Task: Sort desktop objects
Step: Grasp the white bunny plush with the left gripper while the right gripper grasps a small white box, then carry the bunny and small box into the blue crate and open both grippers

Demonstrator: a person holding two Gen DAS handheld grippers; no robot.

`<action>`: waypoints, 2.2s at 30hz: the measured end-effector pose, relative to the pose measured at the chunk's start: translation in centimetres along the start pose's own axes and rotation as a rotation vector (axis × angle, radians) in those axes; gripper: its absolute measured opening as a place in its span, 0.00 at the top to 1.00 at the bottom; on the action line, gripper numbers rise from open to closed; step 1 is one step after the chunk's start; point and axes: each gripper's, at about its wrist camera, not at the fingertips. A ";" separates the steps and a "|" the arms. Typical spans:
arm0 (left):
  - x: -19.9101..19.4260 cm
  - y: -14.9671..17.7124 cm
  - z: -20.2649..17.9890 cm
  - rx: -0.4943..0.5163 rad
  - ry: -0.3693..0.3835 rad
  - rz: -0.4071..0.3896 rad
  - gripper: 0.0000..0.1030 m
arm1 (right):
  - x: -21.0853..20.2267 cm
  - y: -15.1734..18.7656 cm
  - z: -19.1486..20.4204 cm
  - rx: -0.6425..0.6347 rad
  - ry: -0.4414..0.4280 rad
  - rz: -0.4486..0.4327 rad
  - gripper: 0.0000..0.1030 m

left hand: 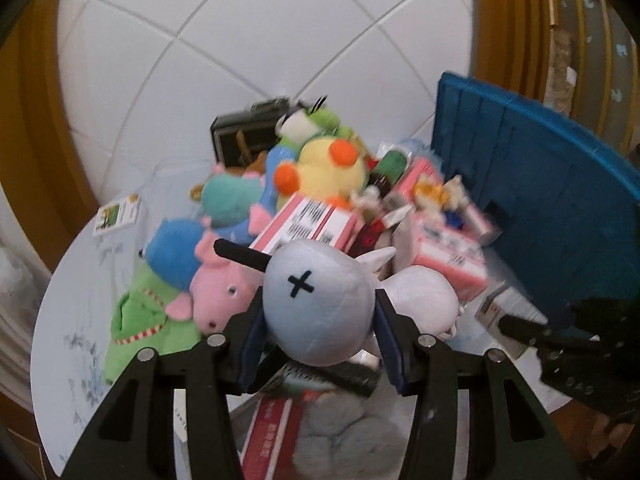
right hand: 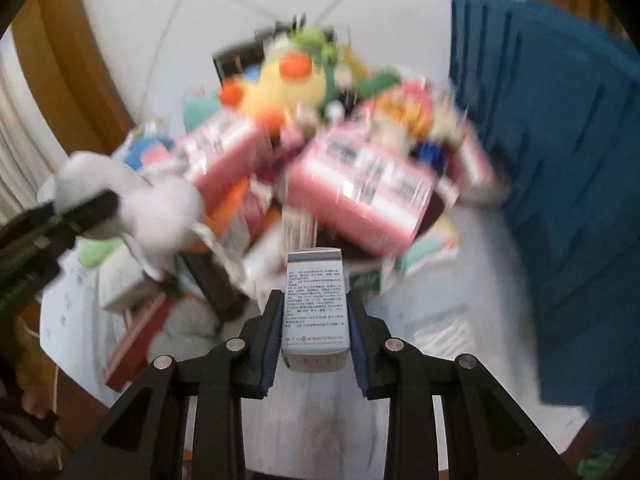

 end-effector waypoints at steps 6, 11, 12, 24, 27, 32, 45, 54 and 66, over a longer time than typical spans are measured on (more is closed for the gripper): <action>-2.6 -2.5 -4.0 0.024 0.033 -0.079 0.52 | -6.6 -1.4 -2.3 -0.023 0.050 -0.157 0.71; -4.9 -5.1 -9.4 0.068 0.078 -0.155 0.52 | -12.1 -1.4 -4.9 -0.028 0.089 -0.265 0.71; -5.2 -5.5 -10.2 0.073 0.086 -0.165 0.52 | -13.4 -1.5 -5.7 -0.028 0.098 -0.287 0.71; -7.5 -14.8 -26.2 0.186 0.218 -0.175 0.52 | -23.7 -4.9 -19.8 0.006 0.248 -0.379 0.71; -6.5 -17.3 -30.4 0.219 0.232 -0.113 0.52 | -23.3 -7.1 -24.6 0.005 0.275 -0.320 0.71; -4.6 -19.1 -36.7 0.287 0.205 -0.030 0.52 | -21.9 -8.5 -30.7 0.007 0.291 -0.220 0.71; -2.0 -16.4 -44.9 0.414 0.162 0.150 0.49 | -17.1 -5.7 -38.2 -0.010 0.317 -0.047 0.71; -3.0 -15.4 -45.1 0.405 0.141 0.140 0.33 | -17.6 -4.5 -39.5 -0.017 0.342 -0.040 0.67; -5.2 -14.5 -43.3 0.365 0.128 0.072 0.29 | -20.5 -3.4 -38.3 -0.021 0.357 -0.129 0.01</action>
Point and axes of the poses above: each gripper's, at about its wrist camera, not at the fingertips, and x roughly the way its jaws point, z to its left, y to its underside, and after that the axes turned 8 degrees about z, right-handed
